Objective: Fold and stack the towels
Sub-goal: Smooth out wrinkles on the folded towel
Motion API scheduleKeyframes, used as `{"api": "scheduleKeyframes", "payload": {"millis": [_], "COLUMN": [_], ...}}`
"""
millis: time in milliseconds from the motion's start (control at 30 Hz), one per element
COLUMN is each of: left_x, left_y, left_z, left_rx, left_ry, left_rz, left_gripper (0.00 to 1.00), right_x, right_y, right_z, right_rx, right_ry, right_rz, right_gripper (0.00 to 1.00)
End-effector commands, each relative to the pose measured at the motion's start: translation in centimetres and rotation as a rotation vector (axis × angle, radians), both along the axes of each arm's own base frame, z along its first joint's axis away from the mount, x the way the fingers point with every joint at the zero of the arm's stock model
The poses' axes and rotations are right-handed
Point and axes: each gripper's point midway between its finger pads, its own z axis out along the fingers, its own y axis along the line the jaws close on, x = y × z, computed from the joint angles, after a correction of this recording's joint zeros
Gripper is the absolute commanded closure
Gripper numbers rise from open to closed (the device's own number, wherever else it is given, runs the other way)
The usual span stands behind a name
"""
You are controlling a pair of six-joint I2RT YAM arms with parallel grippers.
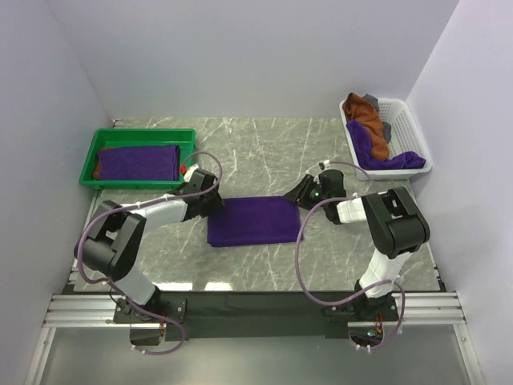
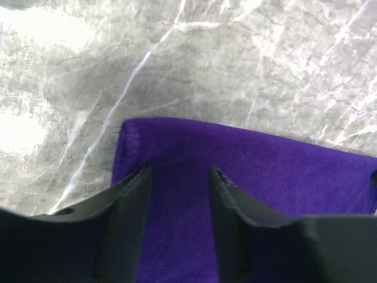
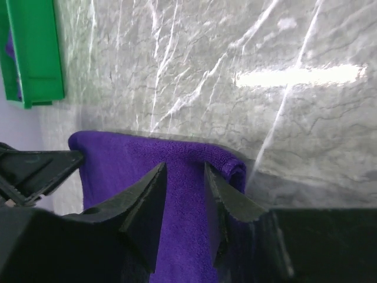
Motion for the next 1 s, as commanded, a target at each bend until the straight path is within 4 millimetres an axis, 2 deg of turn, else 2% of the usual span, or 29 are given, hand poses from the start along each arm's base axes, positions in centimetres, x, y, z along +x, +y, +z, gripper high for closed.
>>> {"api": "scheduleKeyframes", "payload": {"millis": [0,33,67,100,133,167,200,233,267,300,333,367,400,433,467,500,533,567,600,633,667,700,733,767,800,867,900,967], "left_x": [-0.1,0.0,0.2,0.1,0.1,0.1,0.2,0.6,0.4,0.7,0.8,0.5,0.5,0.3,0.0,-0.4,-0.9,-1.4,-1.8,-2.1,-2.9,-3.3,-4.1,-4.4,-4.5,-4.6,-4.5,-4.3], "left_y": [0.8,0.6,0.5,0.5,0.6,0.8,1.0,1.6,2.4,3.8,4.9,6.0,8.0,8.8,9.3,10.9,11.6,12.1,12.9,14.6,15.4,16.6,17.1,17.5,17.5,17.7,17.9,18.3], "left_z": [1.3,2.3,3.9,4.8,6.1,7.1,8.8,10.2,10.7,11.9,12.2,12.1,12.6,12.7,12.8,13.0,12.5,12.2,12.4,11.9,10.8,10.6,9.4,9.0,9.0,8.9,9.0,9.1], "left_rx": [0.048,0.051,0.044,0.047,0.050,0.053,0.053,0.060,0.072,0.080,0.097,0.116,0.130,0.135,0.120,0.122,0.120,0.107,0.111,0.110,0.109,0.088,0.083,0.077,0.062,0.041,0.048,0.049], "left_ry": [-0.013,-0.018,-0.048,-0.059,-0.063,-0.075,-0.114,-0.144,-0.142,-0.171,-0.179,-0.164,-0.164,-0.156,-0.143,-0.136,-0.119,-0.108,-0.117,-0.106,-0.080,-0.075,-0.053,-0.052,-0.067,-0.071,-0.075,-0.078], "left_rz": [-0.030,-0.041,-0.049,-0.065,-0.065,-0.064,-0.068,-0.049,-0.038,-0.012,0.013,0.029,0.069,0.081,0.079,0.104,0.112,0.112,0.117,0.157,0.170,0.193,0.203,0.214,0.216,0.220,0.231,0.243], "left_gripper": [0.49,0.41,0.38,0.35,0.16,0.09,0.05,0.01,0.01,0.01,0.01,0.01,0.00,0.01,0.00,0.01,0.01,0.01,0.01,0.01,0.01,0.01,0.01,0.01,0.01,0.01,0.01,0.00], "right_x": [1.2,1.3,1.7,0.9,0.9,0.7,-0.4,-0.8,-1.6,-2.6,-3.6,-3.6,-6.0,-6.9,-6.9,-9.4,-10.1,-10.7,-11.3,-13.1,-13.3,-14.1,-15.0,-14.9,-15.3,-15.7,-16.0,-16.2], "right_y": [-1.1,-0.9,-0.4,-0.4,-0.1,1.5,1.8,2.5,4.8,5.2,6.4,7.5,9.4,10.4,11.4,13.3,14.1,15.6,16.1,17.6,19.0,19.3,20.2,21.2,21.6,23.1,23.2,24.1], "right_z": [1.8,3.4,4.9,4.7,6.1,7.6,7.4,8.3,9.5,8.9,9.0,10.0,9.0,9.0,9.8,8.6,8.5,9.3,8.8,7.5,8.1,6.4,6.0,6.4,5.1,5.1,3.8,3.7], "right_rx": [-0.100,-0.113,-0.131,-0.192,-0.225,-0.249,-0.309,-0.337,-0.366,-0.423,-0.443,-0.468,-0.511,-0.532,-0.563,-0.602,-0.626,-0.635,-0.676,-0.699,-0.696,-0.729,-0.751,-0.753,-0.779,-0.788,-0.815,-0.835], "right_ry": [-0.081,-0.118,-0.155,-0.146,-0.184,-0.221,-0.211,-0.233,-0.275,-0.260,-0.266,-0.291,-0.277,-0.287,-0.315,-0.308,-0.315,-0.343,-0.347,-0.341,-0.359,-0.320,-0.326,-0.342,-0.328,-0.352,-0.327,-0.343], "right_rz": [0.021,0.043,0.071,0.119,0.134,0.182,0.234,0.259,0.312,0.368,0.419,0.442,0.546,0.589,0.599,0.695,0.723,0.749,0.776,0.844,0.860,0.896,0.920,0.923,0.945,0.962,0.981,0.990], "right_gripper": [0.59,0.57,0.55,0.50,0.46,0.43,0.31,0.26,0.21,0.15,0.13,0.11,0.10,0.10,0.10,0.09,0.09,0.09,0.10,0.10,0.10,0.12,0.13,0.14,0.16,0.20,0.23,0.28]}}
